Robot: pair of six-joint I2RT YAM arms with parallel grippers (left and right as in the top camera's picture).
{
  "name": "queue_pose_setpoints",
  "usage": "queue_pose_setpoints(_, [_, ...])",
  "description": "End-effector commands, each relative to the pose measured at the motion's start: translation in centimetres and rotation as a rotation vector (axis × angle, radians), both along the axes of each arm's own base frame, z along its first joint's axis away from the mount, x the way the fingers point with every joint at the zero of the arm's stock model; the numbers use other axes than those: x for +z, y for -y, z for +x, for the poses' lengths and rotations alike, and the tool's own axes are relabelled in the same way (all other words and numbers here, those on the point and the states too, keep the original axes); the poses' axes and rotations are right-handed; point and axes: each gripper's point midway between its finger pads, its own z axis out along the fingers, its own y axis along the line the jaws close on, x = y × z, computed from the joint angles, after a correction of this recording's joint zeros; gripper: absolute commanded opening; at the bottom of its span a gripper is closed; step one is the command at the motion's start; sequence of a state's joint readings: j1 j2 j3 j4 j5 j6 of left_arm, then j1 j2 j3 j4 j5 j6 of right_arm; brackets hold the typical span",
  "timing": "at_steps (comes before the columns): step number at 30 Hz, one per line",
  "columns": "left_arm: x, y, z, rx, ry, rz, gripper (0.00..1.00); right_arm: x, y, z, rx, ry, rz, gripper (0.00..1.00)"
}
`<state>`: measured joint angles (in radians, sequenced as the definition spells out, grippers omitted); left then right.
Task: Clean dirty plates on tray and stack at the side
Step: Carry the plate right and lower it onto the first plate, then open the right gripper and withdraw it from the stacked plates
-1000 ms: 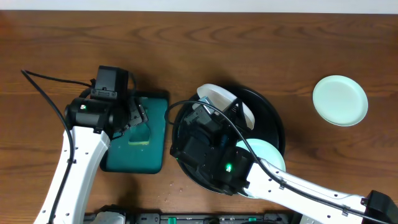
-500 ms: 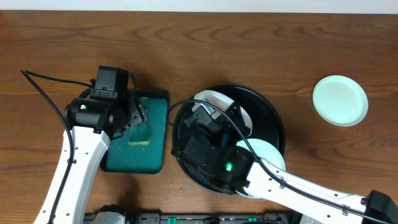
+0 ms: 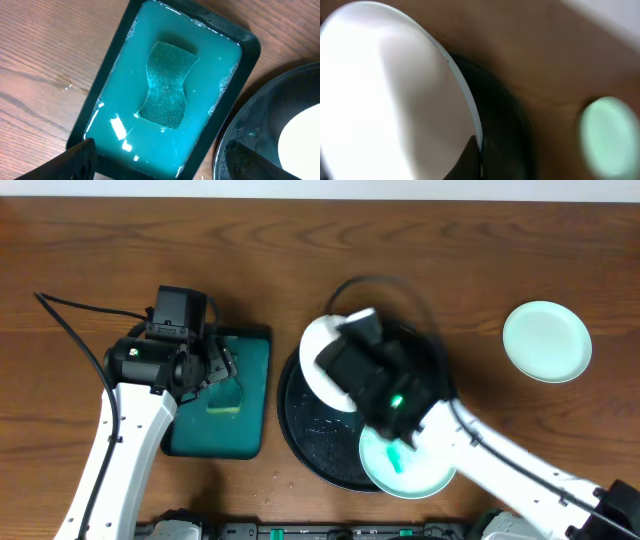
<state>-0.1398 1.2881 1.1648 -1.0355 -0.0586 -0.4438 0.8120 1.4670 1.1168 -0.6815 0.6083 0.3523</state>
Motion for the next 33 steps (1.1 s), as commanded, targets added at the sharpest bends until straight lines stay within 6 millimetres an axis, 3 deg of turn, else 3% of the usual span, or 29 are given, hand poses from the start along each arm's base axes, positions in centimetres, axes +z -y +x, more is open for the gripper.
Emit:
queue_pose_setpoints(1, [0.5,-0.2,0.3,0.0,0.011,0.012,0.82,-1.3,0.0,1.0,-0.073,-0.14,0.271,0.01])
queue_pose_setpoints(7, [0.4,0.0,0.3,-0.002,0.009,0.002,0.82,-2.0,6.9,4.3,-0.25,-0.231,0.478,0.01])
queue_pose_setpoints(12, [0.4,0.0,0.3,-0.003,0.009,0.002,0.82,-2.5,16.2,5.3,-0.49,-0.249,0.611,0.01])
queue_pose_setpoints(16, [0.4,0.0,0.3,-0.003,0.008,0.002,0.82,-2.9,24.7,4.3,-0.743,-0.206,0.655,0.01])
queue_pose_setpoints(21, [0.4,0.0,0.3,-0.003,0.008,0.002,0.82,-3.5,32.9,1.2,-1.037,-0.154,0.709,0.01])
queue_pose_setpoints(27, [0.4,0.0,0.3,-0.003,0.008,0.002,0.82,-5.5,38.9,-2.1,-1.317,-0.118,0.79,0.01])
queue_pose_setpoints(33, [0.4,0.0,0.4,-0.003,0.012,0.001,0.83,-8.5,40.7,-3.3,-1.406,-0.178,0.804,0.01])
